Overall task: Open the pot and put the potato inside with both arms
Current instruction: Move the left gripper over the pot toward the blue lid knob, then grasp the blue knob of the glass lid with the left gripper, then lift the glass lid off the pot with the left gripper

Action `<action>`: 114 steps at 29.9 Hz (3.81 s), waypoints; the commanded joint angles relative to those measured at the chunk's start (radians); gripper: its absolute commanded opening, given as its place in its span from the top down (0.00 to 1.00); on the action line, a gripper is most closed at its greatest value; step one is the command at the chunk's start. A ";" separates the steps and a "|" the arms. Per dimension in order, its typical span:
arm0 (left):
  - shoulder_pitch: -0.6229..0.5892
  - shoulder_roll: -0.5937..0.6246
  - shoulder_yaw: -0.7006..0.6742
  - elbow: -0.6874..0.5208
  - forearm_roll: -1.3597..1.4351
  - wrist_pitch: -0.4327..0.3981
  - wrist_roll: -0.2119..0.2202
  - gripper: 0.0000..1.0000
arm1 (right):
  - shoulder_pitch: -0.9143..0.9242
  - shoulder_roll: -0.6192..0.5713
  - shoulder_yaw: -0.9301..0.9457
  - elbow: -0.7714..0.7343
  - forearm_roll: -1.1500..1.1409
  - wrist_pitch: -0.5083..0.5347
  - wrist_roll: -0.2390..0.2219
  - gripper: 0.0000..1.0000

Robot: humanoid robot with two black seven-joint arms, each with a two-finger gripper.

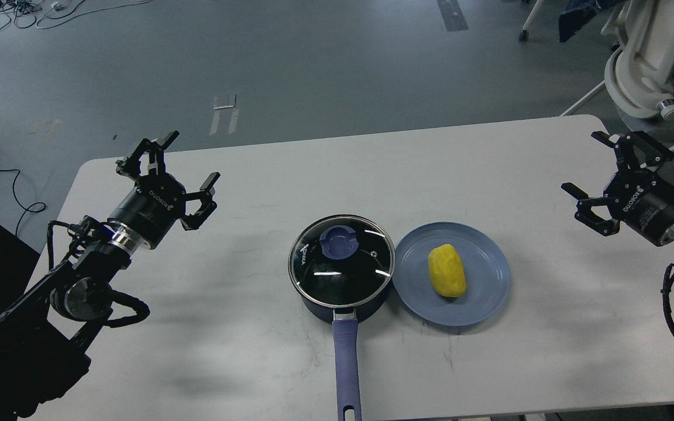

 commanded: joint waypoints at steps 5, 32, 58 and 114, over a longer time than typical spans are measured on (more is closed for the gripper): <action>0.017 0.008 -0.020 -0.012 0.013 0.000 0.014 0.02 | 0.001 0.007 0.003 0.000 0.000 0.000 0.000 0.00; -0.325 0.222 0.126 -0.694 1.481 0.000 -0.004 0.02 | 0.012 0.008 0.006 0.002 -0.012 0.000 0.000 0.00; -0.422 0.050 0.503 -0.547 1.960 0.000 -0.017 0.04 | 0.014 -0.002 0.013 0.005 -0.014 0.000 0.000 0.00; -0.549 0.171 0.523 -0.562 1.925 0.000 -0.073 0.55 | 0.014 -0.012 0.015 0.006 -0.014 0.000 0.000 0.00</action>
